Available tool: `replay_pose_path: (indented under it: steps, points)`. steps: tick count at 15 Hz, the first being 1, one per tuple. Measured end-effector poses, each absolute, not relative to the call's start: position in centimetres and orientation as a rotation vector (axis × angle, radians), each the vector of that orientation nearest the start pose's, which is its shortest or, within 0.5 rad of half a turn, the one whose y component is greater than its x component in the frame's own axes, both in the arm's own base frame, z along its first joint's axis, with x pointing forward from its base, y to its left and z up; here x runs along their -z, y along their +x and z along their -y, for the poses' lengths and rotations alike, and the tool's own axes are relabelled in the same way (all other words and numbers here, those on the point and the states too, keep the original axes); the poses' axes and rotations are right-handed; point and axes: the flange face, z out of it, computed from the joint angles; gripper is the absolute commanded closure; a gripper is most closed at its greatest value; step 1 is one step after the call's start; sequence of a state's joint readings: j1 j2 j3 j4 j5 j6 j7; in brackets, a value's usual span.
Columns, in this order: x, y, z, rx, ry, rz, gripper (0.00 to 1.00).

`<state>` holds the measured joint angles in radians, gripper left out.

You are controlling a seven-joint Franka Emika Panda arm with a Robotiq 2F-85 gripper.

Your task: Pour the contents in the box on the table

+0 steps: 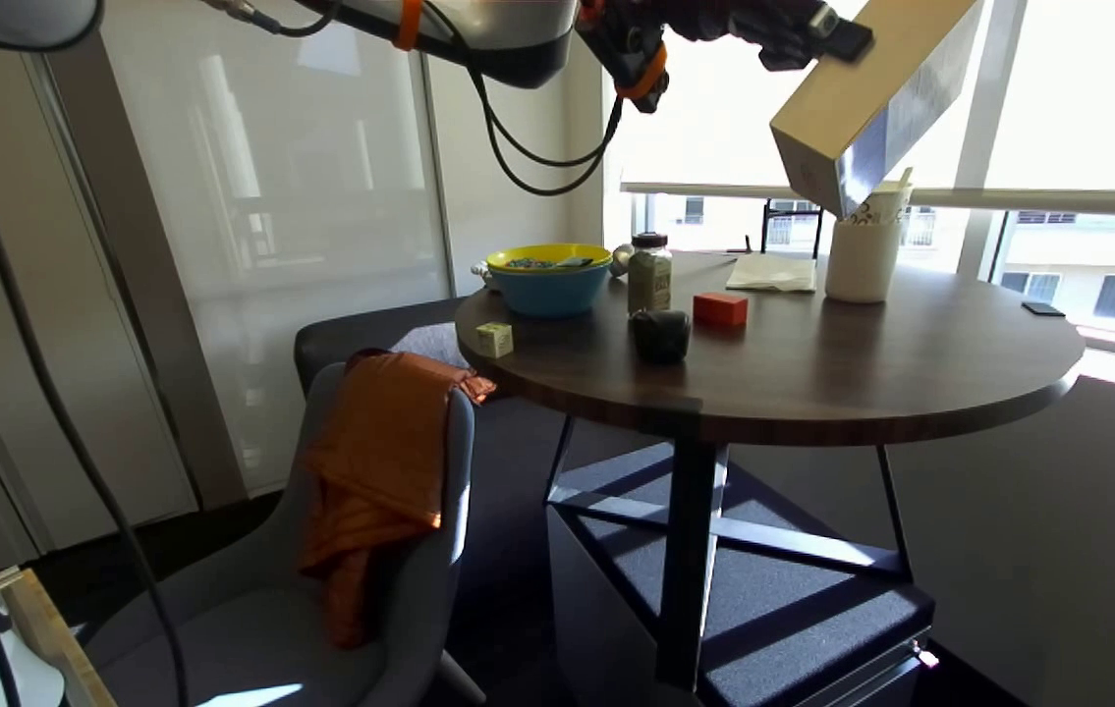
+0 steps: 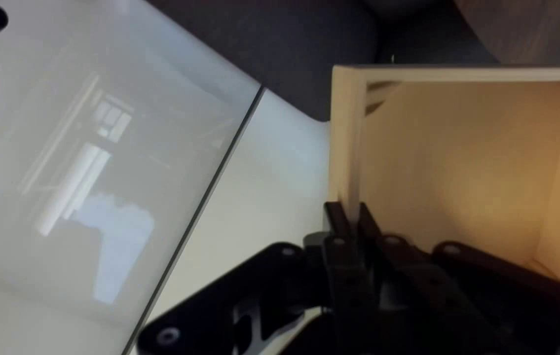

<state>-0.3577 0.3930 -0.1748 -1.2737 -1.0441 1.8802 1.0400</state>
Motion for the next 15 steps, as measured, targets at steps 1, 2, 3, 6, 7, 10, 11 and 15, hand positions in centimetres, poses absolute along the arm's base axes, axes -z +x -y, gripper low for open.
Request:
replay_pose_path:
  steps: [1, 2, 3, 6, 7, 10, 11, 15]
  points:
    - [-59.4, 58.3, 39.0, -0.533, 1.676, 1.33, 0.98]
    - [-59.0, 58.4, 39.2, -0.525, 1.708, 1.385, 0.98]
    - [-58.5, 58.5, 39.5, -0.516, 1.74, 1.442, 0.98]
    - [-57.1, 58.9, 39.9, -0.494, 1.827, 1.599, 0.93]
    - [-56.8, 59.0, 40.0, -0.493, 1.854, 1.645, 0.93]
    - [-56.5, 59.1, 40.3, -0.494, 1.88, 1.688, 0.98]
    - [-56.2, 59.0, 40.3, -0.48, 1.878, 1.692, 0.98]
    - [-54.3, 57.2, 42.6, -0.294, 1.854, 1.862, 0.98]
